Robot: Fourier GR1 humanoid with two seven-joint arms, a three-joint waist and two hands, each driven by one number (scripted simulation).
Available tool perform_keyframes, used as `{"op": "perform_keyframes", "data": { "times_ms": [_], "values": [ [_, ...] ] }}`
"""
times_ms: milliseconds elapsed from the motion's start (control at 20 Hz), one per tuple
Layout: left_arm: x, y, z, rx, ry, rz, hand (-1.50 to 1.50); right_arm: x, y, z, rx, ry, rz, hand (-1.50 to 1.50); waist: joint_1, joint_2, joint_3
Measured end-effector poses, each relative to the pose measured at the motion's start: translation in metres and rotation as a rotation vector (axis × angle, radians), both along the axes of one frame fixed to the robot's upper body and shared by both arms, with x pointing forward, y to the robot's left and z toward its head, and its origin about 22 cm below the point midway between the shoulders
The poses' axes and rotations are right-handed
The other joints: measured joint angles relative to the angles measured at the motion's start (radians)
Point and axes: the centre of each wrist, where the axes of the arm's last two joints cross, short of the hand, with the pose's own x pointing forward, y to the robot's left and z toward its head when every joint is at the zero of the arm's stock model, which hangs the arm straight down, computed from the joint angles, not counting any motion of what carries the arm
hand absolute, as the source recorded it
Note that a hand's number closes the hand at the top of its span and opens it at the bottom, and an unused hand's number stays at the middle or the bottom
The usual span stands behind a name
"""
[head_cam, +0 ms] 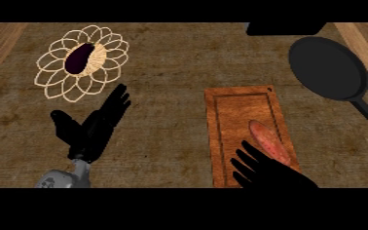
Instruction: Pick the sweet potato from the cutting board and place it in the pan
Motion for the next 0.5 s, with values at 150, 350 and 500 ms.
{"op": "perform_keyframes", "data": {
  "times_ms": [150,350,500],
  "values": [
    [-0.001,-0.004,0.004,-0.006,-0.007,-0.003,0.0,-0.017,0.001,-0.018,-0.022,-0.012,-0.034,-1.5,0.005,0.002,0.001],
    [-0.004,-0.005,0.003,0.0,-0.008,-0.006,0.0,-0.022,0.0,-0.03,-0.021,-0.051,-0.058,-1.5,0.011,0.005,0.001],
    [-0.009,-0.009,0.004,0.0,-0.009,-0.008,0.0,-0.013,-0.005,-0.031,-0.022,-0.092,-0.058,-1.5,0.014,0.005,0.001]
  ]
}}
